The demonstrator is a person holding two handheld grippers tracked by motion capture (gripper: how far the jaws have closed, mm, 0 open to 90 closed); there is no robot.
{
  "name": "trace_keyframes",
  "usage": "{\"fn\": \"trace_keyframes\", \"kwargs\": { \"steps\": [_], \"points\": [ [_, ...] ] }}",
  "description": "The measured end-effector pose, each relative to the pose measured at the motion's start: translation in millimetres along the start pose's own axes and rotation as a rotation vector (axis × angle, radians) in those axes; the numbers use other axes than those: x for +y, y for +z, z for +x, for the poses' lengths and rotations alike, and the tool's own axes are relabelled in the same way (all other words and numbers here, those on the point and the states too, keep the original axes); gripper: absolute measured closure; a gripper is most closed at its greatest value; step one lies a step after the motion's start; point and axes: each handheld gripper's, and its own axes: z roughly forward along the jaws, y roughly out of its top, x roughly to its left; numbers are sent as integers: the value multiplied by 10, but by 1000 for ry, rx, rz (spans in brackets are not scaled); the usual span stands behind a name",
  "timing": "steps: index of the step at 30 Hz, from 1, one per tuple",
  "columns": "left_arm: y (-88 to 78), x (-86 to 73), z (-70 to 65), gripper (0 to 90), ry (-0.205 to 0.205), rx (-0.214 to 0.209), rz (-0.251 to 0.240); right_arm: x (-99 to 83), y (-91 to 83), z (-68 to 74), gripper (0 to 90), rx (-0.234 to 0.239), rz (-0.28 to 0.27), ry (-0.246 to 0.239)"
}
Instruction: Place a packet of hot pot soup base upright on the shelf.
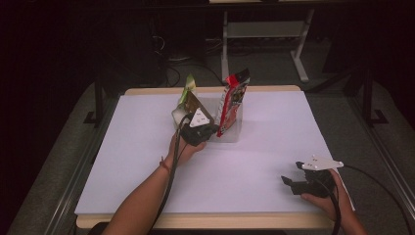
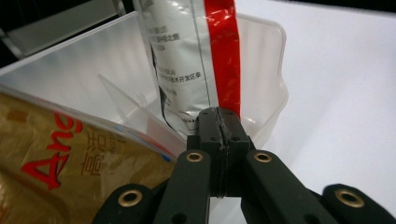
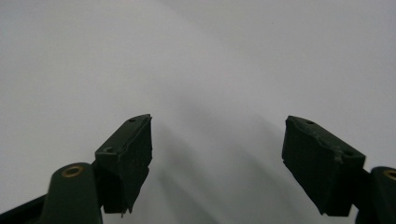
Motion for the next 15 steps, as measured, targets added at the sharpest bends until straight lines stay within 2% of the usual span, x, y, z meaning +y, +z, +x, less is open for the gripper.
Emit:
{"fn": "trace_keyframes", "kwargs": {
  "steps": [2,3,5,7,9,10,11,13,15],
  "points": [
    [56,9,-61,898,36,0,48,1,3,2,238,2,1,0],
    [91,0,-97,899,45,12,44,2,4,3,238,1,1,1],
    [111,2,-110,898,24,20,26,1,-2,-1,238,-1,-2,-2],
    [104,-22,-63,897,-15,-13,8,-6,-20,-7,238,-3,-6,3],
    [56,-32,-42,858,-34,-46,-25,-15,-27,-22,238,-6,-9,8],
    [25,-29,-45,798,-34,-47,-35,-18,-29,-25,238,-5,-10,11],
    [10,-25,-51,781,-25,-36,-32,-20,-28,-27,238,-4,-10,13],
    [-37,-30,-60,767,-11,-55,-52,-24,-24,-33,238,-5,-8,10],
    [-69,-25,-69,751,0,-46,-53,-24,-30,-28,238,-7,-8,9]
  ]
}}
